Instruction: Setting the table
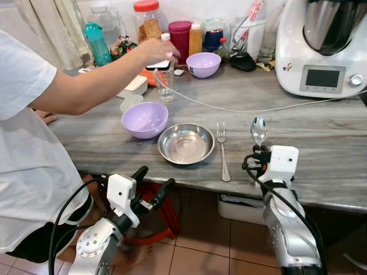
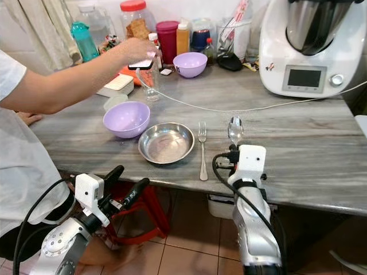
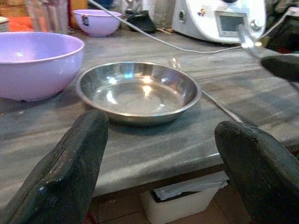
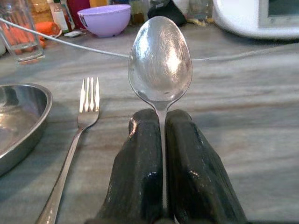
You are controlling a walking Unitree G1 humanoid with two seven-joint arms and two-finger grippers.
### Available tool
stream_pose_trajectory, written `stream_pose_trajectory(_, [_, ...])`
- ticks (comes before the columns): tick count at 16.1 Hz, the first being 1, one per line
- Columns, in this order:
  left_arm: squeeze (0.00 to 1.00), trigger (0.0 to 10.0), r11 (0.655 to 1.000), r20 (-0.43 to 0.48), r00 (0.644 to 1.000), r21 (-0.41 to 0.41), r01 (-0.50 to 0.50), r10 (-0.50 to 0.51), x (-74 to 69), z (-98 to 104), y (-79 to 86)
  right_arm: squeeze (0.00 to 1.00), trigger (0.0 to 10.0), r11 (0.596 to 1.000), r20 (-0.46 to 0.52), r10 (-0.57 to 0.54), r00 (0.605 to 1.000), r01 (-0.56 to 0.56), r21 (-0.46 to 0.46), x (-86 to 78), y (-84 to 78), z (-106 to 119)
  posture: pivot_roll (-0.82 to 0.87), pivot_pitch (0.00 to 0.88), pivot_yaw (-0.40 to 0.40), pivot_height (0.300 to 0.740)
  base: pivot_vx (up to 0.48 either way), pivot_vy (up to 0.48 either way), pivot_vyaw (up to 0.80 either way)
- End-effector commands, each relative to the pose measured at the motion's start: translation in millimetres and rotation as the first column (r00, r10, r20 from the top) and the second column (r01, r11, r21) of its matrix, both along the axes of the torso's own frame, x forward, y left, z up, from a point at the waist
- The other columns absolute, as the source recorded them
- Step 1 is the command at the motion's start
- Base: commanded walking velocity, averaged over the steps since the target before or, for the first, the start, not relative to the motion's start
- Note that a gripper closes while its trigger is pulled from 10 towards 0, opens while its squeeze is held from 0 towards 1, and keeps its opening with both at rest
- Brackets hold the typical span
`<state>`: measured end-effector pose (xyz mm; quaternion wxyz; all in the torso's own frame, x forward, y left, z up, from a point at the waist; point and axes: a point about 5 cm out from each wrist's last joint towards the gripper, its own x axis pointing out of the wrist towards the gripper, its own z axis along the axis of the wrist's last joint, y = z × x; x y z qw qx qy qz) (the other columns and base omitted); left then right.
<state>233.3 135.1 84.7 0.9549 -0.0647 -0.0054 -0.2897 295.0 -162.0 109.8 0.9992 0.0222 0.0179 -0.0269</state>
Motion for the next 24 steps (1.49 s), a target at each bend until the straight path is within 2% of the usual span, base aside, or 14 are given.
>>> stream_pose_trajectory(1, [0.0, 10.0, 1.0, -0.005, 1.0, 0.012, 0.02, -0.02, -3.0, 1.3, 2.2, 0.0, 10.0, 1.0, -0.015, -0.001, 1.0, 0.001, 0.01, 5.3, 1.6, 1.4, -0.09, 0.082, 0.094, 0.74, 0.0, 0.0, 0.0])
stream_pose_trajectory(3, [0.0, 10.0, 0.999, -0.012, 0.999, 0.015, 0.046, -0.046, -5.6, 1.8, 2.8, 0.0, 10.0, 0.997, -0.052, -0.018, 0.998, 0.022, 0.069, 14.9, 4.3, 1.4, -0.09, 0.092, 0.099, 0.74, 0.0, 0.0, 0.0])
stream_pose_trajectory(8, [0.0, 10.0, 0.997, -0.021, 0.997, 0.014, 0.076, -0.076, -8.9, 4.1, 2.4, 0.0, 10.0, 0.992, -0.082, -0.004, 0.997, 0.014, 0.129, 29.1, 20.2, 4.6, -0.08, 0.097, 0.104, 0.74, 0.0, 0.0, 0.0])
stream_pose_trajectory(14, [0.0, 10.0, 0.996, -0.025, 0.996, 0.01, 0.084, -0.084, -8.8, 5.3, 1.5, 0.0, 10.0, 0.989, -0.148, 0.032, 0.988, -0.01, 0.148, 34.2, 23.6, -4.5, -0.08, 0.097, 0.105, 0.74, 0.0, 0.0, 0.0])
stream_pose_trajectory(24, [0.0, 10.0, 0.994, -0.024, 0.994, 0.003, 0.107, -0.107, -6.1, 5.3, 0.4, 0.0, 10.0, 0.986, -0.163, 0.036, 0.986, -0.009, 0.166, 39.3, 27.0, -8.5, -0.08, 0.087, 0.102, 0.74, 0.0, 0.0, 0.0])
